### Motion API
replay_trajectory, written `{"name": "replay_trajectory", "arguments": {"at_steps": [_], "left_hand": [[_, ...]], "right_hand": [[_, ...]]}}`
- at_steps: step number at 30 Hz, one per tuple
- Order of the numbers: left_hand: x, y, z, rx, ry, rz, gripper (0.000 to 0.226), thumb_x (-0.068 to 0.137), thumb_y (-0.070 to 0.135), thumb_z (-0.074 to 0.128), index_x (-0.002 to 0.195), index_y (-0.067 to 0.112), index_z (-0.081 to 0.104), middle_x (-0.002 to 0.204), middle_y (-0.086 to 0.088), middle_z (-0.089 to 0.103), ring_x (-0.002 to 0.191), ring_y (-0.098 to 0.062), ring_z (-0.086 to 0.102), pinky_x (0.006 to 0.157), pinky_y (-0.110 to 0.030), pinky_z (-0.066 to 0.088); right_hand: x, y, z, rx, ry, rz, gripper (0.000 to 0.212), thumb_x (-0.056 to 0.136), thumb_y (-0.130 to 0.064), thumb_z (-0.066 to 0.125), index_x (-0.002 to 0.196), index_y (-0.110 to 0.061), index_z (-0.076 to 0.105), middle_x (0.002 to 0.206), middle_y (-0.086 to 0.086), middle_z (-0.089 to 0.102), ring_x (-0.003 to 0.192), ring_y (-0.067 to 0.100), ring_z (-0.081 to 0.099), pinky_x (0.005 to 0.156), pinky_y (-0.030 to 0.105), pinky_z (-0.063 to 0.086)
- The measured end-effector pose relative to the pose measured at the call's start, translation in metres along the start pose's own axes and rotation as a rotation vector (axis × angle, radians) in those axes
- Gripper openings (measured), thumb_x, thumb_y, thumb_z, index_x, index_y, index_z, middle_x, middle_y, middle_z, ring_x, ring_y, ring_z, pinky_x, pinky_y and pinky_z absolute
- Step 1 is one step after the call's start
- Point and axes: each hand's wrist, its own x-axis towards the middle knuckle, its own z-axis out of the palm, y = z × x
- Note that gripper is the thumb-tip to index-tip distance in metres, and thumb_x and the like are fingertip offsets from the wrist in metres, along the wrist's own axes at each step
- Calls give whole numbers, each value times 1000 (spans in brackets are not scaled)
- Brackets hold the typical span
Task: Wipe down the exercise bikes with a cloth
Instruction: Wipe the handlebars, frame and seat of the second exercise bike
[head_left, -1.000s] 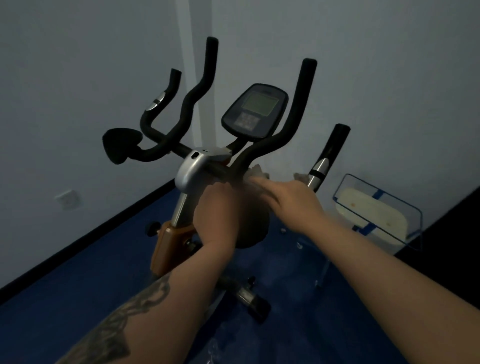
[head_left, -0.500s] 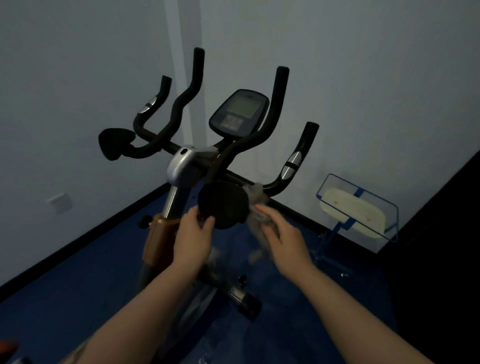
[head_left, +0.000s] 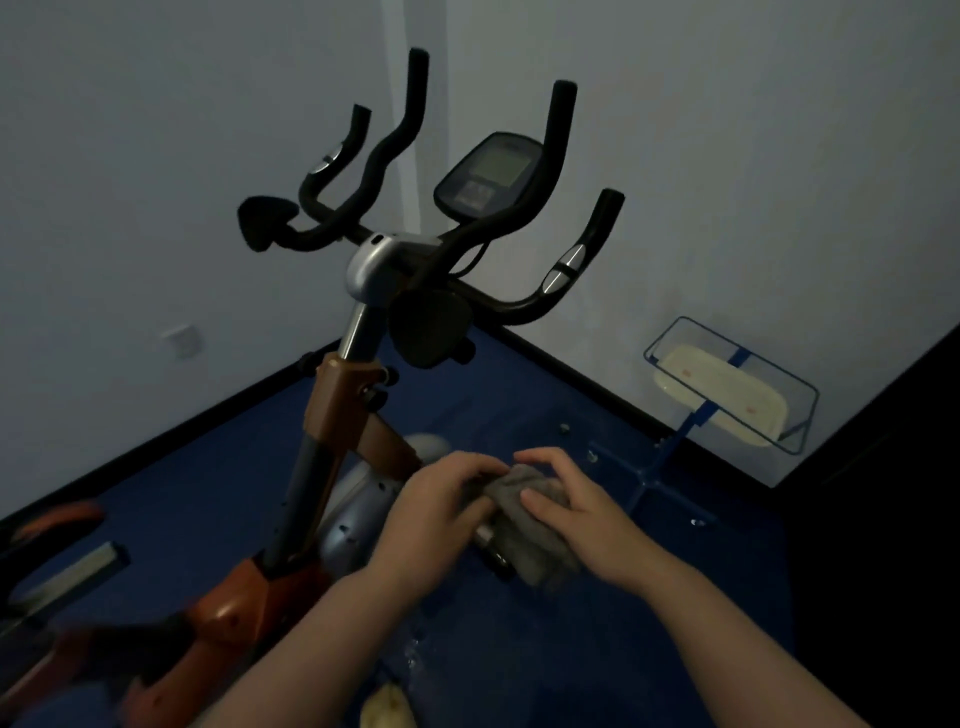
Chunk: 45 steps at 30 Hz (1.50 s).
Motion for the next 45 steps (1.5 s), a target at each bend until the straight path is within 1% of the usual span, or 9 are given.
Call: {"name": "replay_trajectory", "arguments": {"at_steps": [5, 12, 17, 20, 24, 28, 33, 40, 45], "left_hand": [[-36, 16, -11, 177, 107, -96, 19, 91, 23, 63, 105, 33, 70, 96, 21, 63, 96, 4, 58, 82, -23, 49], [-82, 35, -20, 273, 168, -206, 14, 91, 24, 62, 100, 28, 72, 101, 18, 62, 95, 4, 54, 83, -17, 43], [-92, 38, -28, 359, 55, -275, 12, 95, 31, 56, 100, 33, 67, 96, 17, 59, 90, 1, 53, 78, -18, 44], [-98, 40, -33, 393, 68, -293, 13, 95, 29, 56, 99, 27, 68, 96, 12, 60, 90, -4, 54, 81, -27, 48], [-115, 37, -48, 373, 117, -301, 10, 93, 27, 60, 98, 30, 68, 89, 18, 55, 88, 1, 51, 80, -19, 44], [-146, 31, -58, 331, 188, -308, 10, 90, 25, 65, 99, 26, 70, 90, 15, 56, 84, 1, 51, 75, -12, 41], [-196, 9, -73, 296, 73, -295, 30, 93, 24, 61, 123, 22, 63, 112, 9, 56, 103, -6, 55, 90, -24, 45], [-265, -17, -142, 410, -149, -200, 53, 93, 34, 54, 144, 32, 42, 139, 15, 41, 127, -4, 37, 105, -24, 36], [-322, -41, -203, 403, -127, -220, 45, 94, 27, 53, 138, 35, 51, 141, 20, 47, 126, 5, 36, 96, -2, 23]], "right_hand": [[-22, 0, 1, -182, -191, 48, 67, 70, -63, 74, 123, -46, 35, 108, -16, 65, 91, -2, 66, 72, 16, 52], [-39, -7, 4, -501, -186, -60, 25, 85, -62, 53, 89, -40, 43, 86, -12, 61, 72, 4, 60, 64, 33, 51], [-45, -9, 15, -671, -88, -160, 19, 89, -54, 54, 79, -40, 45, 92, -24, 49, 79, -4, 49, 61, 26, 38], [-45, -10, 28, -669, -16, -132, 22, 90, -52, 55, 80, -34, 48, 84, -16, 57, 73, 1, 54, 61, 29, 45], [-43, -10, 58, -597, 46, -35, 21, 92, -52, 52, 81, -34, 48, 74, -11, 63, 67, 2, 58, 53, 24, 39], [-38, -19, 105, -231, 24, 87, 13, 96, -38, 54, 92, -26, 57, 88, -3, 68, 83, 12, 65, 73, 37, 55], [-41, -39, 173, 222, -18, 276, 17, 101, -25, 44, 103, -18, 59, 100, 9, 67, 91, 23, 66, 62, 30, 57], [-53, -57, 272, 352, -2, 234, 16, 91, -21, 63, 106, -17, 62, 98, 1, 71, 83, 8, 69, 62, 19, 52], [-58, -71, 341, 407, 34, 263, 12, 98, -21, 54, 103, -16, 64, 94, 1, 73, 83, 11, 71, 61, 22, 54]]}}
